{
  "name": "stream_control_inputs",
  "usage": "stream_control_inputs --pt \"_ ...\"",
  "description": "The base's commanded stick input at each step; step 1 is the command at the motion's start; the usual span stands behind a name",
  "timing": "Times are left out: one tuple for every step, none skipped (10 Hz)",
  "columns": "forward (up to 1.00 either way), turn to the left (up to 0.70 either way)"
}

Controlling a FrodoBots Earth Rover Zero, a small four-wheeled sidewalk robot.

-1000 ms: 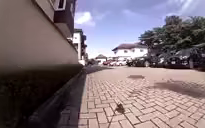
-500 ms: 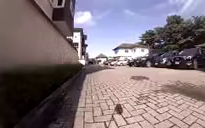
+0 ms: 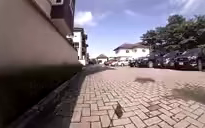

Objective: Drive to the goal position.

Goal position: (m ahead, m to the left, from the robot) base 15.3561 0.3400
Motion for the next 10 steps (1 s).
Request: stream_control_inputs --pt "0.69 0.03" --pt "0.69 0.03" --pt "0.69 0.03" --pt "0.69 0.03" --pt "0.69 0.03" --pt "0.69 0.03" --pt "0.69 0.03" --pt "0.69 0.03" --pt "0.69 0.03" --pt "0.69 0.03"
